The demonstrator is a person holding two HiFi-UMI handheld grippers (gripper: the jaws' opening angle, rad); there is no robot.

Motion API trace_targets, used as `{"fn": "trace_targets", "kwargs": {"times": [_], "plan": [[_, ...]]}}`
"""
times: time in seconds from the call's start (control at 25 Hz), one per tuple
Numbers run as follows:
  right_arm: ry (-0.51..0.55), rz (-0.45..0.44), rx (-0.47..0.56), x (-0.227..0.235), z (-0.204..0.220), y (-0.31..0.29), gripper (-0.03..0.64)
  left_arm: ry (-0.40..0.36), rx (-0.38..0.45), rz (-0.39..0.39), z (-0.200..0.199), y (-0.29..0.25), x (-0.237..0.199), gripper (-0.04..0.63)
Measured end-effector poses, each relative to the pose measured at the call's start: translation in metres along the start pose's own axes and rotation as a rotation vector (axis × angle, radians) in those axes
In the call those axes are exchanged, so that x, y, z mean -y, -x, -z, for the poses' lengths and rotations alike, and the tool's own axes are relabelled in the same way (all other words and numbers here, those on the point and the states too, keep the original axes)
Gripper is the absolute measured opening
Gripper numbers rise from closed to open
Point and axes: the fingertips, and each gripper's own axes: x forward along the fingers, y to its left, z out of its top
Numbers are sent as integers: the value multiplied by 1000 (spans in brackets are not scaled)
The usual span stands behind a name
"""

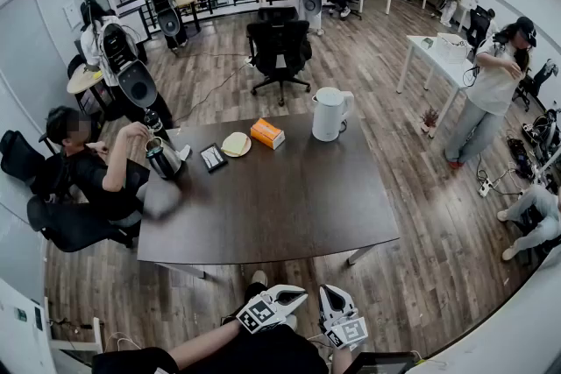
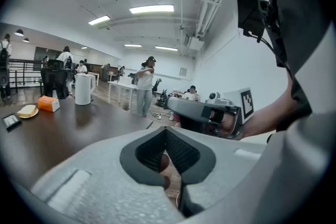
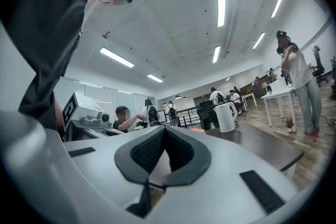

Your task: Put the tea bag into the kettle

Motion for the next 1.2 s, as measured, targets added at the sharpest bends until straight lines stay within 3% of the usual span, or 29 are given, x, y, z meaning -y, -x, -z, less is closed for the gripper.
{"fn": "trace_targets", "kwargs": {"times": [0.24, 0.48, 0.72, 1.2], "plan": [[-82, -18, 3, -2, 13, -29, 5, 68, 35, -98, 0, 24, -40, 3], [-96, -58, -19, -10, 24, -49, 5, 106, 70, -192, 7, 53, -60, 3], [-115, -84, -52, -14, 35, -64, 5, 132, 67, -236, 17, 62, -77, 3], [-116, -9, -126, 8, 48, -89, 5, 168, 145, -273, 11, 82, -112, 3]]}}
